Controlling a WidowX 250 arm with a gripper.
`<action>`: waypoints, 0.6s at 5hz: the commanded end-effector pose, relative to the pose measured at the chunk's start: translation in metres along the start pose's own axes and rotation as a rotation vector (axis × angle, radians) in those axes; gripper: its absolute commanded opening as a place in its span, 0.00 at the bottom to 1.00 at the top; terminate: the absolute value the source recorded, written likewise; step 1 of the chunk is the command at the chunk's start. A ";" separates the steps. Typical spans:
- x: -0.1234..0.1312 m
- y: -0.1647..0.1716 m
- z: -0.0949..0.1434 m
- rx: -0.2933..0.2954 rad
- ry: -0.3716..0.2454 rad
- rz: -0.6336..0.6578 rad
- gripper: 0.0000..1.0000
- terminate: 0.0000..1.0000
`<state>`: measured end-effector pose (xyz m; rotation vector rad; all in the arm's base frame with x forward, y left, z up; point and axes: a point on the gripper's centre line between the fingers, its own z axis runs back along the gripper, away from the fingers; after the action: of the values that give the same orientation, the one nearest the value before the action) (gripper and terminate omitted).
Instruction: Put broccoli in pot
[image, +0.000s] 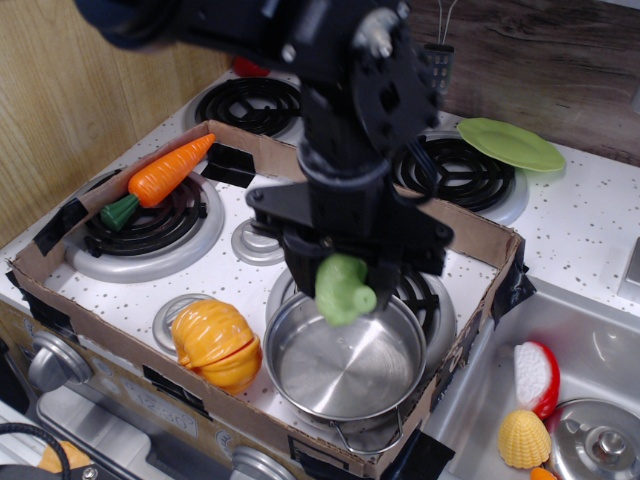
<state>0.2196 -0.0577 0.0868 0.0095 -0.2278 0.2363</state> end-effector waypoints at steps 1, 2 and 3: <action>-0.002 -0.003 -0.014 -0.051 -0.022 -0.011 1.00 0.00; -0.002 0.001 -0.023 -0.065 -0.024 -0.010 1.00 0.00; -0.001 0.001 -0.023 -0.083 -0.015 0.001 1.00 0.00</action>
<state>0.2195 -0.0537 0.0590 -0.0650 -0.2308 0.2307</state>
